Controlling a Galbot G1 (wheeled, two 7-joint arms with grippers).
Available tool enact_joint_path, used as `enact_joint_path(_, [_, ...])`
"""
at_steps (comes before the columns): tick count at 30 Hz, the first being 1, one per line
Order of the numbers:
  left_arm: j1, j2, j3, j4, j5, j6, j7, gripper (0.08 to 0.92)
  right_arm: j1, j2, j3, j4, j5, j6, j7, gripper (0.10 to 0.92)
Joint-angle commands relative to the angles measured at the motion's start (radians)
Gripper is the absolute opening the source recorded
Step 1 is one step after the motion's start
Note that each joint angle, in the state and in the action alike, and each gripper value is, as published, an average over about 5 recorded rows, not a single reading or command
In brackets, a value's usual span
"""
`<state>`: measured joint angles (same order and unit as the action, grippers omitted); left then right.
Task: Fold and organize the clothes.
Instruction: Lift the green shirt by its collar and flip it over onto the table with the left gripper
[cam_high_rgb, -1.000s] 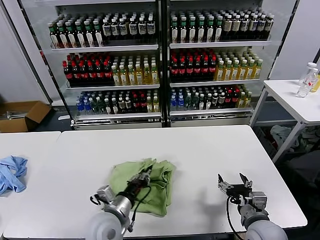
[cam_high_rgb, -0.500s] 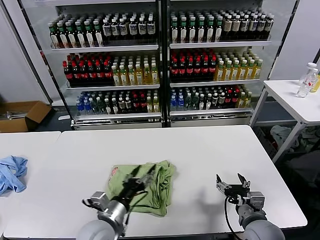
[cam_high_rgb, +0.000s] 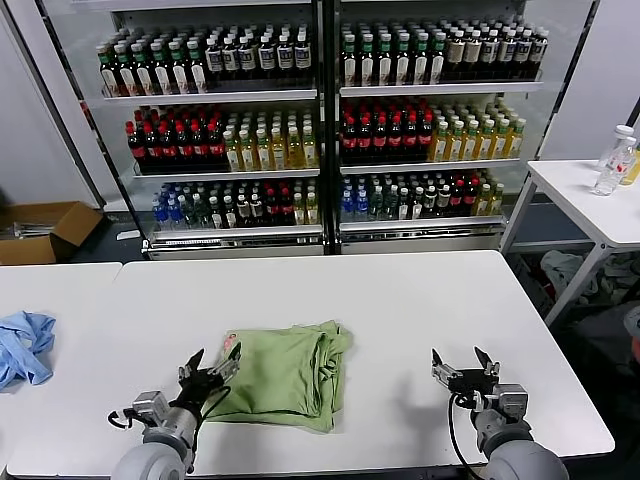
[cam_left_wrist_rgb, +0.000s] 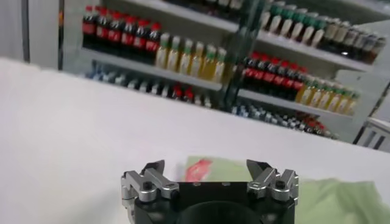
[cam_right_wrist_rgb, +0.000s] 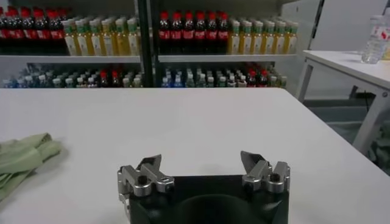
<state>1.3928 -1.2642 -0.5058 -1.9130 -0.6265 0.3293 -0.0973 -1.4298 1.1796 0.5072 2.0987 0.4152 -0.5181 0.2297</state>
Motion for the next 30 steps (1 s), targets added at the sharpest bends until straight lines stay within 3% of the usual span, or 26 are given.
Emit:
enact_joint_path(1, [0.012,-0.004,-0.06,0.077,-0.194,0.095,0.086,0.823,-0.002,0.0,0.001,-0.001,-0.002,0.002,-0.002,0.823])
enact_joint_path(12, [-0.011,-0.01,-0.047,0.096,-0.325,0.105,0.159,0.797,-0.009,0.007,-0.001,0.003,-0.003,0.007,-0.003,0.823])
enact_joint_path(30, [-0.025,-0.049,-0.094,0.105,-0.622,0.105,0.173,0.29,0.0,-0.008,0.005,0.004,0.013,0.008,0.001,0.823])
